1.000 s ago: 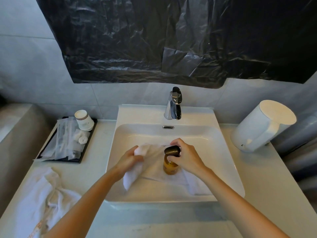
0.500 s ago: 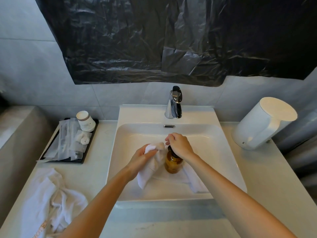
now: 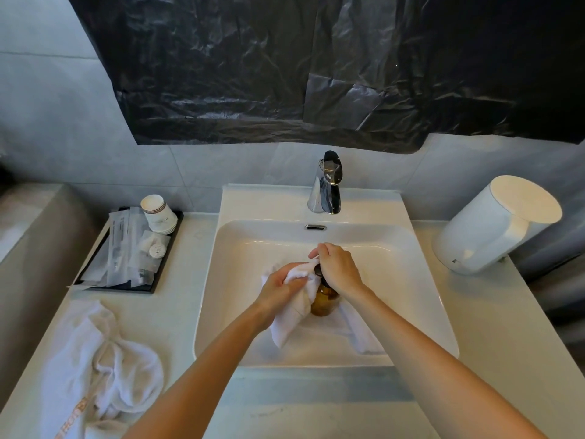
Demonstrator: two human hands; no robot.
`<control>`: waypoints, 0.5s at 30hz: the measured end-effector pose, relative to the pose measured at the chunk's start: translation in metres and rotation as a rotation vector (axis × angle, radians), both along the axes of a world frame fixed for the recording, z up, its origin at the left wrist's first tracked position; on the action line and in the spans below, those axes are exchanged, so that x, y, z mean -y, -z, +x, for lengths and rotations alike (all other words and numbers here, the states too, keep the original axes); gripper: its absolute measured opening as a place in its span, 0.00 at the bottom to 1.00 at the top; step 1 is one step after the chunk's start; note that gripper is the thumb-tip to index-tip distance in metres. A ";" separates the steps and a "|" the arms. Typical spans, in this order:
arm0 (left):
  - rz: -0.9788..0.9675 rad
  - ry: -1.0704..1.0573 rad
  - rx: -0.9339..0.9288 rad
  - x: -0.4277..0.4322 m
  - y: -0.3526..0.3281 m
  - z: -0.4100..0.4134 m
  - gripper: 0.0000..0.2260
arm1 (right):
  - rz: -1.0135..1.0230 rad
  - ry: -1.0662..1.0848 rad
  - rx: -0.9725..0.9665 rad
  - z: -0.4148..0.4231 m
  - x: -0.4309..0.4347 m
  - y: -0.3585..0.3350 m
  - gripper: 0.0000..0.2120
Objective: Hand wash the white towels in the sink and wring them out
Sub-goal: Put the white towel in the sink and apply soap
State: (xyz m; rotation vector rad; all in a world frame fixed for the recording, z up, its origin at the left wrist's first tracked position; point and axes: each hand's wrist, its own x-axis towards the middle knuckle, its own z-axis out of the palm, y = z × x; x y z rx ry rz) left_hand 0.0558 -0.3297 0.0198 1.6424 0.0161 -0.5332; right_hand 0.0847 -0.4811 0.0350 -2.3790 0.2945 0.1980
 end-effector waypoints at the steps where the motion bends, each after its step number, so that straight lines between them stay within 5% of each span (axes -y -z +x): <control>1: -0.007 0.001 0.002 0.000 0.000 0.000 0.11 | -0.003 -0.002 0.001 0.001 0.000 0.000 0.19; 15: -0.047 0.000 0.018 -0.009 0.004 0.002 0.12 | 0.005 -0.003 -0.007 0.000 0.000 0.006 0.19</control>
